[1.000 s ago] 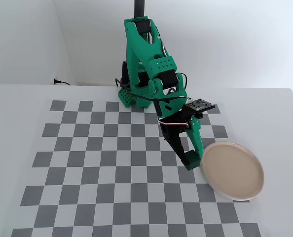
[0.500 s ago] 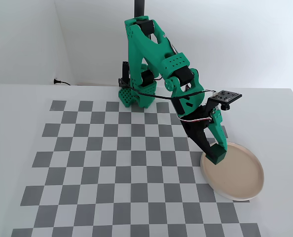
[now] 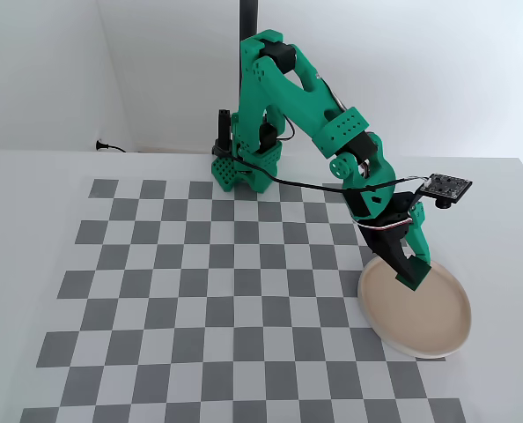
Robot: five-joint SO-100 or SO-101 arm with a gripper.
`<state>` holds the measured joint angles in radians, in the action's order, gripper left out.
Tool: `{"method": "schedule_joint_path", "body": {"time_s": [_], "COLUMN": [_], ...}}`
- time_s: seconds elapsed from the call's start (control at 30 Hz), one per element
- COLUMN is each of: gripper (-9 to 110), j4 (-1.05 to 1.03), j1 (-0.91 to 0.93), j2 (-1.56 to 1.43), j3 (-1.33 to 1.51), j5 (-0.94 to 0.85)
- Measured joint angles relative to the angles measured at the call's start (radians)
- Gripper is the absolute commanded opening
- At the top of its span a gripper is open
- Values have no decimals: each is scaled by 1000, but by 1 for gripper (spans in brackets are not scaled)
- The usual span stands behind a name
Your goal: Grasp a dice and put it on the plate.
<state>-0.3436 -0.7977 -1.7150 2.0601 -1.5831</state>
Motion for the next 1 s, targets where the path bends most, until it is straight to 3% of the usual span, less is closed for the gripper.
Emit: {"method": "schedule_joint_path", "body": {"time_s": [0.47,1.0], "gripper": [3,8], "j4": [54,92], "j1": [-14,15], "j2": [281,344], "j3": [-179,-181], "j5": [57,101]}}
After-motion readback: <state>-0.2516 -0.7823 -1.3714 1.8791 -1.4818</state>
